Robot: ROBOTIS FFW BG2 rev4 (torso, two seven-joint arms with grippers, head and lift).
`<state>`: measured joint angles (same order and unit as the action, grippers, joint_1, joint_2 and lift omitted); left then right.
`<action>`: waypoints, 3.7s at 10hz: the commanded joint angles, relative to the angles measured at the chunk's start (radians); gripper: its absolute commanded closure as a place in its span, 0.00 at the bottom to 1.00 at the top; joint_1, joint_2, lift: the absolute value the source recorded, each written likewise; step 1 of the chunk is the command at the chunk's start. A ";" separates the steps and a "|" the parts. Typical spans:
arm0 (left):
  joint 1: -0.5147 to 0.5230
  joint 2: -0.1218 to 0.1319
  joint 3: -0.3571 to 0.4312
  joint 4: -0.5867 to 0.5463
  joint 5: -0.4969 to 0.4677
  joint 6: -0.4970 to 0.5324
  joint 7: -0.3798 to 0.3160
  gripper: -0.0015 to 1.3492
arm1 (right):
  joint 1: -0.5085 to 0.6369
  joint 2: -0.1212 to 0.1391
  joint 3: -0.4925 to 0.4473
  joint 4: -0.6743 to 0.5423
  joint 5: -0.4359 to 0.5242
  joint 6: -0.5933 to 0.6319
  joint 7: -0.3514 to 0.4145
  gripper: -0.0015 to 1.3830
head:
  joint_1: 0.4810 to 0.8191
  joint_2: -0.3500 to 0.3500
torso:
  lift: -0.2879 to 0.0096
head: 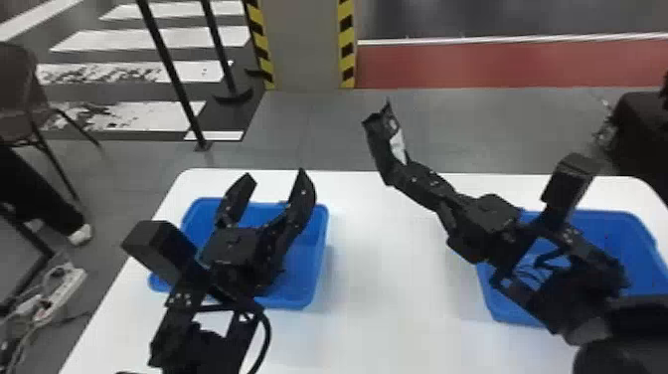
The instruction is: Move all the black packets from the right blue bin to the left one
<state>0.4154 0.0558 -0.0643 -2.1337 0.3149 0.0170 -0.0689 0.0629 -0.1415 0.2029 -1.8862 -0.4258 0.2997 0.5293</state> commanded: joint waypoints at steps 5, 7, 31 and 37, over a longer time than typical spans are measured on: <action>-0.023 -0.001 -0.008 -0.037 0.042 0.047 -0.039 0.19 | -0.063 -0.029 0.147 0.066 -0.065 0.034 0.018 0.82 | 0.63 0.85 | 0.60; -0.025 -0.001 -0.011 -0.062 0.046 0.081 -0.048 0.19 | -0.085 -0.030 0.164 0.069 -0.064 0.034 0.020 0.82 | 0.63 0.85 | 0.60; -0.168 -0.047 0.186 0.397 -0.206 -0.238 0.006 0.06 | 0.055 -0.003 -0.132 0.047 -0.025 -0.037 0.097 0.08 | 0.63 0.87 | 0.60; 0.181 -0.058 0.078 -0.052 -0.191 -0.186 0.006 0.18 | 0.369 0.046 -0.229 -0.282 0.134 -0.172 -0.204 0.08 | 0.63 0.64 | 0.60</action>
<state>0.5537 0.0000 0.0180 -2.1371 0.1260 -0.1869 -0.0628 0.3973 -0.0955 -0.0252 -2.1427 -0.2911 0.1496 0.3257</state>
